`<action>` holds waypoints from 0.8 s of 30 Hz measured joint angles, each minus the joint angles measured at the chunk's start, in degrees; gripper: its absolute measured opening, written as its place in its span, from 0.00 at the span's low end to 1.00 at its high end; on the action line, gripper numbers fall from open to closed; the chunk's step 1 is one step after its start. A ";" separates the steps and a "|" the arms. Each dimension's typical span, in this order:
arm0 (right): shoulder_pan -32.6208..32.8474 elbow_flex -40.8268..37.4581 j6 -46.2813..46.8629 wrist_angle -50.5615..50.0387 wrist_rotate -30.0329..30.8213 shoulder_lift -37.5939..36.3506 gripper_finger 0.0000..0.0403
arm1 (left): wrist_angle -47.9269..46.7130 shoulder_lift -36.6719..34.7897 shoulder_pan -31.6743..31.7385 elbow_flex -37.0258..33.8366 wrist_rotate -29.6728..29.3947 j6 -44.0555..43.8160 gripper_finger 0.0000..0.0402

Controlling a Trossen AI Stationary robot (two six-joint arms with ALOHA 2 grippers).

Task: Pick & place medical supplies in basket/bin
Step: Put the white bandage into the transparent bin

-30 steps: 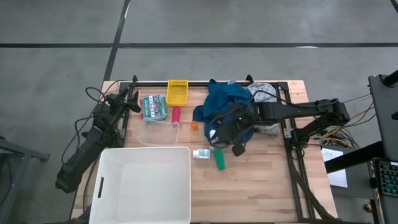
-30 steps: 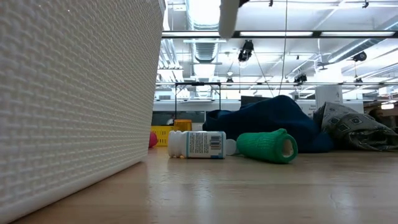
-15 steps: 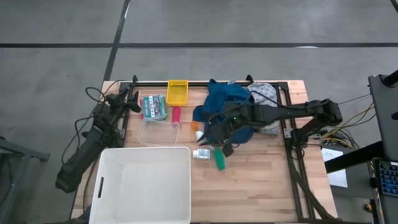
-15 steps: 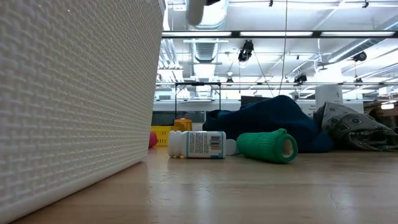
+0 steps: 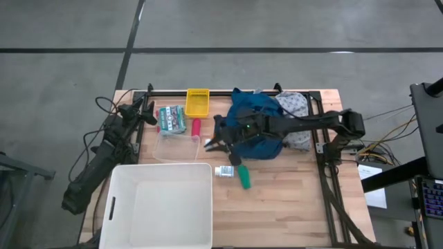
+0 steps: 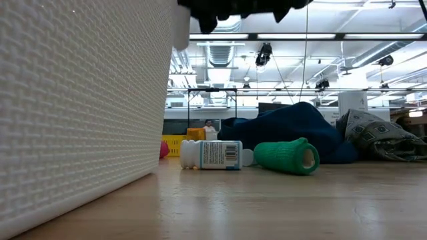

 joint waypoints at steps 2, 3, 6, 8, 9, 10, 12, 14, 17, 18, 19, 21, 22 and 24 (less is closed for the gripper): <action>-1.24 0.00 0.03 0.50 -0.02 0.20 0.15 | 0.00 0.00 0.00 0.00 0.00 0.00 0.80; -1.79 0.00 -0.14 0.86 -0.02 0.29 0.15 | 0.00 0.00 0.00 0.00 0.00 0.00 0.80; -3.51 0.00 -0.32 2.28 -0.06 0.78 0.15 | 0.00 0.00 0.00 -0.02 0.00 0.00 0.80; -4.52 0.00 -0.33 3.93 -0.05 1.29 0.15 | 0.00 -0.02 0.00 0.00 0.00 0.00 0.80; -5.01 0.00 -0.34 4.88 -0.06 1.53 0.15 | 0.00 -0.02 0.00 0.00 -0.01 0.00 0.80; -5.46 0.00 -0.34 6.36 -0.09 1.96 0.15 | 0.00 -0.02 0.00 0.00 0.00 0.00 0.80; -6.46 0.02 -0.32 8.90 -0.64 2.79 0.15 | 0.00 -0.02 0.00 -0.01 0.00 0.00 0.80; -7.34 0.02 -0.18 11.31 -1.47 4.08 0.15 | 0.00 -0.02 0.00 0.00 0.00 0.00 0.80; -8.65 0.00 2.81 13.90 -4.40 5.91 0.15 | 0.00 -0.02 0.00 -0.02 0.00 0.00 0.80; -8.99 0.00 3.52 14.72 -5.45 6.52 0.15 | 0.00 -0.02 0.00 -0.02 0.00 0.00 0.80; -9.25 0.00 3.93 15.43 -6.30 7.21 0.15 | 0.00 -0.02 0.00 0.00 0.00 0.00 0.80; -9.35 0.00 4.15 17.11 -6.59 8.75 0.15 | 0.00 -0.02 0.00 -0.02 0.00 0.00 0.80; -9.33 0.00 4.18 17.62 -6.59 9.53 0.15 | 0.00 -0.02 0.00 0.00 0.00 0.00 0.80; -9.21 0.44 5.31 19.58 -6.69 11.32 0.15 | 0.00 -0.02 0.00 0.00 0.00 0.00 0.80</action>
